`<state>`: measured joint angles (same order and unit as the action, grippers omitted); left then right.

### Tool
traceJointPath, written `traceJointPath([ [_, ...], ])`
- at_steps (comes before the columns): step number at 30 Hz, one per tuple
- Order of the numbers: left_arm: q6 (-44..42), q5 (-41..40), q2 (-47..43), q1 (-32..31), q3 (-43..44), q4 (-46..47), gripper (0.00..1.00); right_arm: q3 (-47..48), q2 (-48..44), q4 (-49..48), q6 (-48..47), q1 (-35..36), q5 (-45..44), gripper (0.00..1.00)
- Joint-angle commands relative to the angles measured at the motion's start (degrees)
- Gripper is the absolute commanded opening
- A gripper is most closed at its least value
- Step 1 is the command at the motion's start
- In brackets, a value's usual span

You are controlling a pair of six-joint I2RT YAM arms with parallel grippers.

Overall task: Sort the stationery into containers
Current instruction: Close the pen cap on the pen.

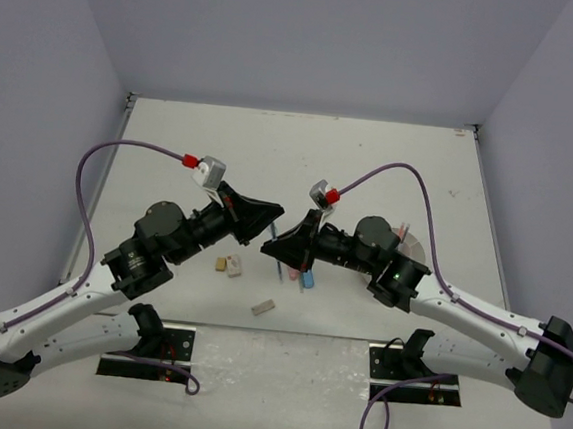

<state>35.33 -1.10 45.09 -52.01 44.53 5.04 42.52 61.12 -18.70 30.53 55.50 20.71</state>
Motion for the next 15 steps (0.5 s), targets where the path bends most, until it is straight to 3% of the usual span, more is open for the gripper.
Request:
traceJointPath([
  [1, 1.0, 7.1, 1.5, -0.2, 1.4, 1.0, 0.00, 6.2, -1.1, 1.8, -2.7, -0.1, -5.6, 0.00],
  [6, 3.4, 9.4, 2.6, -0.1, -1.9, 2.0, 0.00, 13.5, -0.8, 6.6, -6.5, -2.1, -9.0, 0.00],
  [15, 10.4, 12.9, 4.8, -2.9, -11.4, 11.9, 0.00, 21.9, 2.1, 8.7, -6.5, -9.9, -5.8, 0.00],
])
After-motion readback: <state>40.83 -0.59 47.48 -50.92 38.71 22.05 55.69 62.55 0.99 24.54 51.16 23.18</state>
